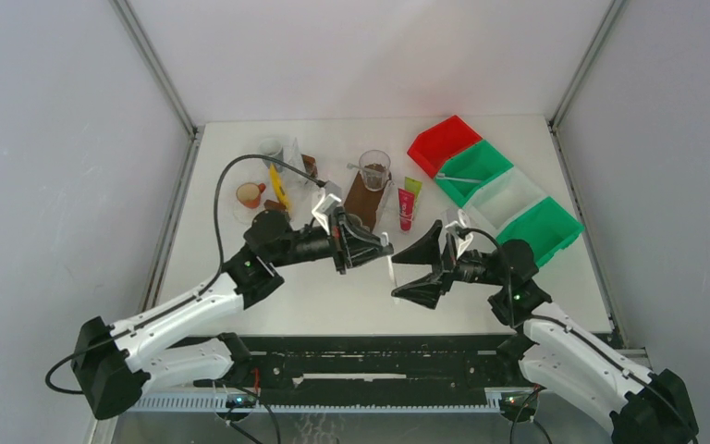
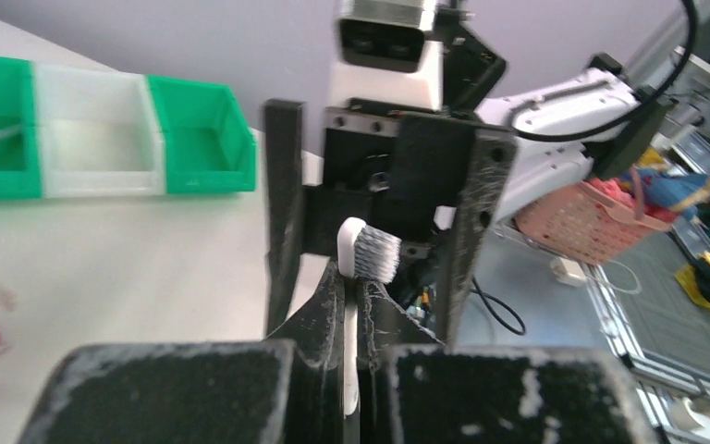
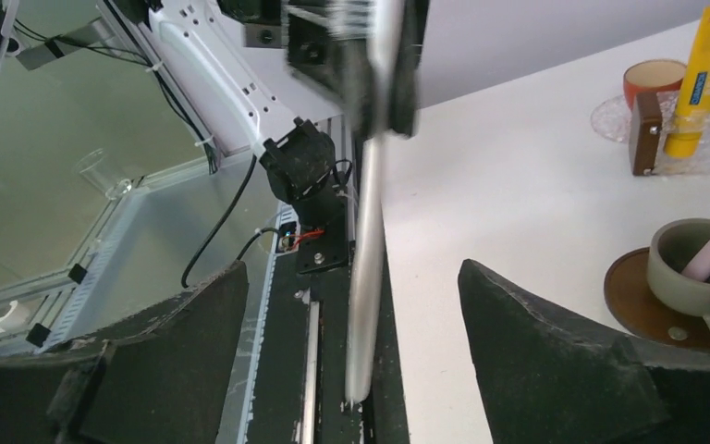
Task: Prepare toiletry sets of a toothbrush and toothpaste on the tray
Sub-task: Place the toothbrush in the cup.
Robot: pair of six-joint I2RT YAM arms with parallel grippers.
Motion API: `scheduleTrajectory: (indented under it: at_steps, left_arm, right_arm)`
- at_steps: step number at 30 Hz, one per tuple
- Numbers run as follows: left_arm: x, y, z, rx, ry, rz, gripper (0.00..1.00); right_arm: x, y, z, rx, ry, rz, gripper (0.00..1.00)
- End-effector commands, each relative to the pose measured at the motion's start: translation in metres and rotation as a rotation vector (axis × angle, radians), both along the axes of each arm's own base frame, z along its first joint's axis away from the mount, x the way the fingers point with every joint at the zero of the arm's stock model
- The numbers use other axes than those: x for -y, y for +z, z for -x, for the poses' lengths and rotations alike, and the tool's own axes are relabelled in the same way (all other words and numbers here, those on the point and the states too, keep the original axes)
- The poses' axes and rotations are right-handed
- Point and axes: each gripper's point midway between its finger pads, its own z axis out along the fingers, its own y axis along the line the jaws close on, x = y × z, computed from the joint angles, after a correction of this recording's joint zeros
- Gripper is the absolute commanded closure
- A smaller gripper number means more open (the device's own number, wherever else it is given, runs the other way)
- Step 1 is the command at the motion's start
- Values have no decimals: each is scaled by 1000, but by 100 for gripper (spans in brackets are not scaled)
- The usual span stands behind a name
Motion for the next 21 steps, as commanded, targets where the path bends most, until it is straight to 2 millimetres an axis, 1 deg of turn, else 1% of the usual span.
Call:
scheduleTrajectory:
  at_steps: [1, 4, 7, 8, 10, 13, 15, 18, 21]
  left_arm:
    - [-29, 3, -28, 28, 160, 23, 100]
    - [-53, 3, -44, 59, 274, 3, 100]
    - [-82, 9, -69, 86, 423, 10, 100]
    - [-94, 12, -80, 96, 490, 18, 100]
    - [-119, 23, -99, 124, 615, 43, 100]
    - [-159, 45, -128, 174, 803, 94, 100]
    - [-183, 57, -145, 191, 911, 125, 100]
    - [-209, 76, -167, 211, 1016, 154, 100]
    - [-229, 99, -185, 252, 1090, 180, 100]
  right_arm:
    - [9, 26, -2, 86, -48, -44, 8]
    - [18, 30, -3, 105, -80, -45, 6]
    - [23, 31, -5, 122, -114, -41, 5]
    - [24, 30, -6, 122, -121, -39, 5]
    - [23, 30, -7, 121, -123, -37, 5]
    - [22, 26, -10, 106, -125, -28, 5]
    - [22, 25, -10, 101, -127, -25, 5]
    - [23, 24, -11, 100, -135, -23, 5]
    - [23, 22, -14, 92, -153, -17, 5]
